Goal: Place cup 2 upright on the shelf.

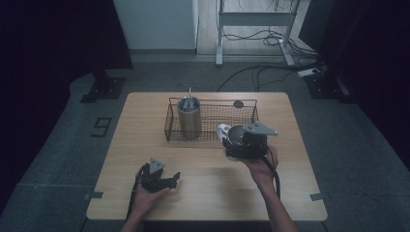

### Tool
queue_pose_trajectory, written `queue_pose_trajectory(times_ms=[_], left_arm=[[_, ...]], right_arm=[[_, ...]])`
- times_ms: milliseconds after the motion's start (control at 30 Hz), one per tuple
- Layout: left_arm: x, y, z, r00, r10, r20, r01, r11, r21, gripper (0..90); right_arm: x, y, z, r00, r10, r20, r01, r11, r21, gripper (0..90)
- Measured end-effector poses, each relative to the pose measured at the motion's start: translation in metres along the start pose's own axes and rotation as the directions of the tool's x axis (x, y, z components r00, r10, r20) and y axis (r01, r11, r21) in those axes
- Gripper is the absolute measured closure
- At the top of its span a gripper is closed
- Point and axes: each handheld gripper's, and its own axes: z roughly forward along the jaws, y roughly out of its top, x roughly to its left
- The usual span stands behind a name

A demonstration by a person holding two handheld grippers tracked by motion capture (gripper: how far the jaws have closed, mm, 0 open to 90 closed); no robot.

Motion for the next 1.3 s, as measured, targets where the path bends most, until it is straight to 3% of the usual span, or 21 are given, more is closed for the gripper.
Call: queue_pose_trajectory(times_ms=[433, 1300], left_arm=[[-0.002, 0.0, 0.001, 1.0, 0.004, 0.003, -0.004, 1.0, 0.007, 14.1], [-0.001, 0.0, -0.001, 1.0, 0.0, 0.006, 0.0, 1.0, 0.0, 14.2]], right_arm=[[-0.001, 0.009, 0.01, 0.9998, 0.018, -0.007, -0.018, 1.0, -0.003, 6.2], [-0.004, 0.032, 0.026, 0.9999, 0.005, 0.009, -0.005, 1.0, -0.013, 6.2]])
